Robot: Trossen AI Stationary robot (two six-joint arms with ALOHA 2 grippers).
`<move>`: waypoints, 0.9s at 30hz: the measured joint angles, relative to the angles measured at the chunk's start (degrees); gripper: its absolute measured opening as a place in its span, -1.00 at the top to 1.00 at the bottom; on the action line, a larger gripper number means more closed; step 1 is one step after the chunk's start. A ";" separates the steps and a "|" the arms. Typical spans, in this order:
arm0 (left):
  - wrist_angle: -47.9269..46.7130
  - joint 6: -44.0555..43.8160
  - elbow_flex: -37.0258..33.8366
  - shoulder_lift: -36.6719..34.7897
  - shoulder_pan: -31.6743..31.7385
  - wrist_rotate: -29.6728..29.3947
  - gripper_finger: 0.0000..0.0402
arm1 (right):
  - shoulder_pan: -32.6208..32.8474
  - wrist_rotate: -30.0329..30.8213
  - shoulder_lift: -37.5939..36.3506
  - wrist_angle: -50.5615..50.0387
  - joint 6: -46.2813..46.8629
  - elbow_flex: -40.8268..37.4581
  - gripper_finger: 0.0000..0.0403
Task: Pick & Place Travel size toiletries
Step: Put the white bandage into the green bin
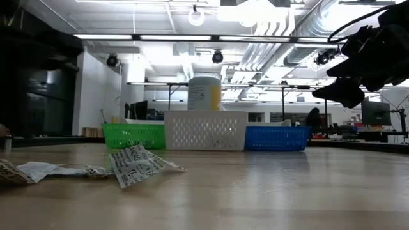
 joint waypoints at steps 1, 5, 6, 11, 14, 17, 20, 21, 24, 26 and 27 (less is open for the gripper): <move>1.07 1.82 0.00 0.70 -1.09 -0.02 0.26 | 0.00 0.00 -0.02 -0.01 0.00 0.01 -0.72; 3.61 7.19 -0.04 3.06 -4.10 -0.82 0.26 | 0.01 0.00 -0.02 -0.02 -0.01 0.00 -0.72; 4.78 8.39 -0.04 3.47 -4.59 -1.53 0.26 | 0.01 0.00 0.00 -0.02 -0.01 0.00 -0.72; 7.74 11.34 -0.02 4.80 -5.75 -6.59 0.24 | 0.00 0.02 -0.01 -0.03 0.00 0.00 -0.72; 8.83 11.71 -0.02 4.81 -6.06 -8.66 0.13 | 0.01 0.02 -0.02 -0.02 0.01 0.02 -0.72; 8.77 12.93 -0.02 5.01 -6.39 -10.53 -0.04 | -0.01 0.04 0.00 -0.03 0.00 0.02 -0.72; 9.86 14.24 -0.02 6.03 -6.39 -10.85 -0.16 | -0.01 0.04 -0.02 -0.04 0.00 0.01 -0.72; 11.00 15.24 -0.02 6.49 -6.39 -10.92 -0.18 | 0.01 0.04 -0.01 -0.04 -0.01 0.00 -0.72; 15.14 19.11 0.04 7.84 -6.44 -12.17 -0.20 | 0.01 0.04 0.00 -0.04 -0.01 0.00 -0.72; 16.41 20.82 0.04 8.42 -6.76 -14.41 -0.20 | 0.00 0.04 0.00 -0.04 -0.01 0.02 -0.72; 16.43 21.31 0.04 8.55 -6.74 -15.36 -0.20 | -0.01 0.05 -0.01 -0.04 0.00 0.02 -0.72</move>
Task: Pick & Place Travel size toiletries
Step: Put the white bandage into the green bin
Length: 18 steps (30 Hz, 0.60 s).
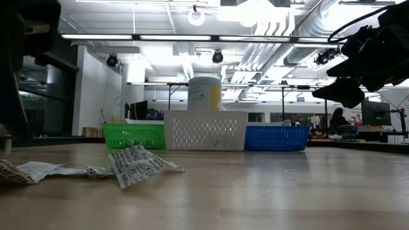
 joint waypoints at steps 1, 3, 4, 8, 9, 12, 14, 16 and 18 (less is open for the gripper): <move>-0.12 0.16 0.00 0.05 -0.02 -0.80 -0.20 | 0.02 -0.01 -0.02 0.00 -0.01 -0.02 -0.72; -0.23 0.26 0.00 0.07 0.01 -1.20 -0.20 | 0.02 -0.01 0.01 0.00 -0.01 -0.02 -0.72; -0.34 0.26 0.00 0.07 0.04 -1.26 -0.20 | 0.00 0.02 0.00 0.00 0.00 -0.01 -0.72; -0.64 0.30 -0.02 0.13 0.07 -3.92 -0.20 | 0.02 -0.01 0.00 -0.01 0.01 -0.01 -0.72; -0.64 0.51 -0.02 0.13 0.08 -4.27 -0.20 | 0.02 0.01 0.00 0.00 0.02 -0.02 -0.72; -0.64 0.57 -0.02 0.13 0.54 -4.33 -0.20 | 0.01 0.00 0.00 -0.01 -0.01 -0.01 -0.72; -0.59 0.33 -0.02 0.13 0.81 -3.70 -0.18 | 0.02 -0.01 -0.02 -0.02 0.02 -0.02 -0.72; -0.57 0.26 -0.04 0.13 0.92 -2.81 -0.12 | 0.02 0.00 0.01 -0.02 -0.01 -0.02 -0.72; -0.56 0.27 -0.04 0.13 0.87 -2.38 -0.02 | 0.02 0.01 0.00 -0.02 0.00 -0.01 -0.72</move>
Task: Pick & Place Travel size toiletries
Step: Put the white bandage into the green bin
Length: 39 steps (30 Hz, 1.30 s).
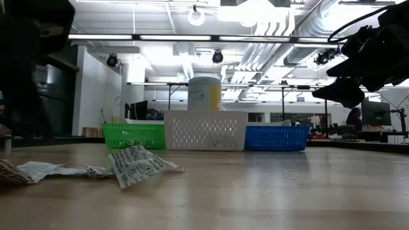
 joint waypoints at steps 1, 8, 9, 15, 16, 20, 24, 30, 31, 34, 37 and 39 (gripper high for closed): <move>0.01 -0.12 0.00 0.00 -0.01 0.06 0.03 | -0.01 -0.01 0.00 0.00 0.01 0.01 -0.72; 0.03 -0.23 0.00 0.00 0.34 1.74 0.44 | -0.02 0.01 0.01 0.00 0.02 0.01 -0.72; 0.02 -0.32 0.00 0.00 0.36 1.72 0.50 | 0.00 -0.02 0.01 0.00 0.00 0.00 -0.72; 0.45 -0.34 0.00 0.00 0.38 1.74 0.86 | 0.00 0.01 0.01 0.00 -0.01 0.02 -0.72; 0.45 -0.30 -0.01 0.00 0.38 1.74 0.92 | -0.01 -0.01 0.01 0.00 0.01 -0.01 -0.72; 0.93 -0.22 -0.01 0.00 0.94 1.74 0.97 | 0.00 -0.01 0.01 0.00 -0.01 0.02 -0.72; 0.50 1.07 -0.04 -0.68 2.27 1.70 0.99 | 0.00 -0.02 0.00 0.00 0.00 0.01 -0.72; -5.27 -3.56 1.77 -6.22 6.10 3.41 0.99 | -0.02 -0.01 0.00 0.00 -0.01 0.02 -0.72; -7.59 -4.92 2.17 -7.23 7.02 3.53 0.99 | 0.00 -0.02 0.01 0.00 0.02 0.00 -0.72; -14.73 -6.32 2.14 -10.55 10.61 0.63 1.00 | -0.02 -0.01 0.01 0.00 0.00 0.00 -0.72; -20.53 -6.45 2.10 -13.30 15.20 -6.45 1.00 | 0.00 0.01 -0.02 0.05 0.00 0.02 -0.72; -22.10 -6.47 2.24 -14.59 19.08 -10.53 1.00 | -0.01 0.04 -0.01 0.08 0.00 0.02 -0.72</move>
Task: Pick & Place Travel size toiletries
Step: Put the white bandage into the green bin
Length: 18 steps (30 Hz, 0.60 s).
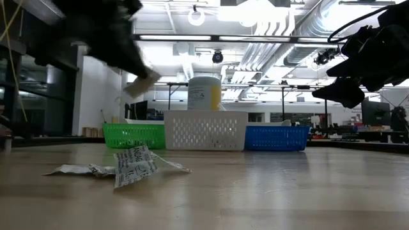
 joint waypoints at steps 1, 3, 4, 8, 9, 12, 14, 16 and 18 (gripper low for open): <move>-1.09 0.02 -0.01 -0.42 2.04 -1.64 1.00 | 0.00 0.05 -0.01 0.01 0.01 -0.01 -0.72; -1.96 0.16 -0.16 -0.98 6.46 -2.95 1.00 | 0.01 0.05 0.01 0.01 0.02 -0.02 -0.72; -1.46 0.15 -0.09 -1.07 9.07 -3.06 1.00 | -0.01 0.05 -0.01 0.01 0.00 0.00 -0.72; -1.71 -1.48 -0.08 -1.17 19.48 -1.48 1.00 | 0.01 0.01 0.00 -0.01 0.00 -0.02 -0.72; -1.81 -1.81 -0.08 -1.17 21.89 -0.35 1.00 | 0.00 0.01 0.01 -0.01 0.00 -0.02 -0.72; -2.16 -3.26 -0.08 -1.17 28.85 3.36 1.00 | -0.01 0.04 0.01 -0.04 0.00 -0.01 -0.72; -2.78 -4.24 -0.08 -0.77 32.75 5.49 1.00 | 0.01 0.01 -0.01 -0.04 0.00 -0.02 -0.72; -2.82 -4.20 -0.10 0.07 35.92 7.61 1.00 | -0.01 0.01 0.01 -0.04 0.02 -0.02 -0.72; -2.50 -3.53 -0.14 0.97 37.91 9.43 0.99 | -0.01 0.00 -0.01 -0.04 0.01 -0.01 -0.72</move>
